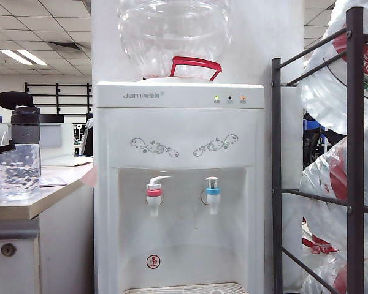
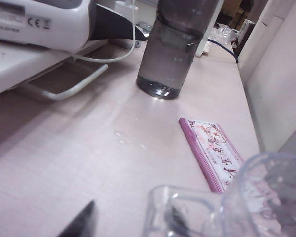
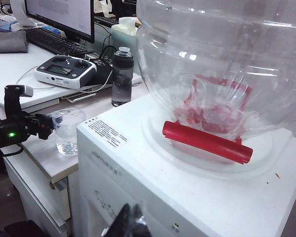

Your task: Pick up the plastic mug from the left desk, go to the cold water outlet of the water dispenser, press the vertical switch to get some water, then put the mug back on the desk.

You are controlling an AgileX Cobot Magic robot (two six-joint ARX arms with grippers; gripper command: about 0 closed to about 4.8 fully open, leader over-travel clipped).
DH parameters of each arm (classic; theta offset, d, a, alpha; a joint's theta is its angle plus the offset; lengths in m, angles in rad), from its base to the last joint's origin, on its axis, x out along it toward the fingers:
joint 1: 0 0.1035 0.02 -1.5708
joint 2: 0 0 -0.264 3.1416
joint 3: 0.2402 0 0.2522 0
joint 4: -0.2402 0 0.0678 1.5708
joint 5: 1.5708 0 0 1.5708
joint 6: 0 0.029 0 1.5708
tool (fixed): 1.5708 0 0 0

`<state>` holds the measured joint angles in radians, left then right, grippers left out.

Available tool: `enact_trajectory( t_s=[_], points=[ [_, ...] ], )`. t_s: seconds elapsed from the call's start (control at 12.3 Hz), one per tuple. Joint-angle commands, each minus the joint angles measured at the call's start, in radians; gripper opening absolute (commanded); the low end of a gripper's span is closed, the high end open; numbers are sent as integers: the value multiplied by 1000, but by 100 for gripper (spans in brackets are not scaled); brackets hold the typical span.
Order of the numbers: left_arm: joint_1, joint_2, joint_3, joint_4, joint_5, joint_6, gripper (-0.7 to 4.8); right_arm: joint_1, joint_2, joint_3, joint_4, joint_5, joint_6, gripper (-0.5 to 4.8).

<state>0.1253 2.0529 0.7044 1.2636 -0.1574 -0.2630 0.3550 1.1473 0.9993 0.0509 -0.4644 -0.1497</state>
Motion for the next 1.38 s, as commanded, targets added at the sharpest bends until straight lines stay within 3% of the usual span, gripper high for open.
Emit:
enact_trajectory(
  t_s=[0.08,0.32,0.41,0.49,0.57,0.65,0.73,0.81,0.89,1.06,1.22,1.38],
  points=[
    [0,-38,-15,16,5,1,155,1,-5,3,13,-2,3,-5],
    [0,-131,-154,6,41,0,155,1,-6,3,14,-3,3,-5],
    [-1,-307,-305,10,169,-44,-5,1,-6,3,14,-6,27,-5],
    [-43,-688,-433,-6,207,-108,-6,1,-52,3,-26,114,284,-5],
    [-93,-935,-447,-183,206,-106,-6,1,-108,3,-57,183,273,-5],
    [-132,-1129,-433,-440,168,-92,-5,1,-152,-3,-91,232,154,-5],
    [-175,-1321,-400,-749,109,-50,-6,1,-190,-20,-96,265,113,-5],
    [-225,-1574,-341,-1178,13,4,-6,1,-274,-92,-91,344,114,-5],
    [-230,-1759,-339,-1377,12,31,-6,1,-352,-196,-60,362,114,-5],
    [-230,-2040,-414,-1499,37,124,-6,1,-516,-465,135,394,116,-5],
    [-227,-2031,-455,-1508,154,150,-6,0,-642,-668,263,399,115,-4],
    [-224,-2039,-525,-1413,108,168,-6,-3,-727,-806,257,442,116,-4]
  ],
)
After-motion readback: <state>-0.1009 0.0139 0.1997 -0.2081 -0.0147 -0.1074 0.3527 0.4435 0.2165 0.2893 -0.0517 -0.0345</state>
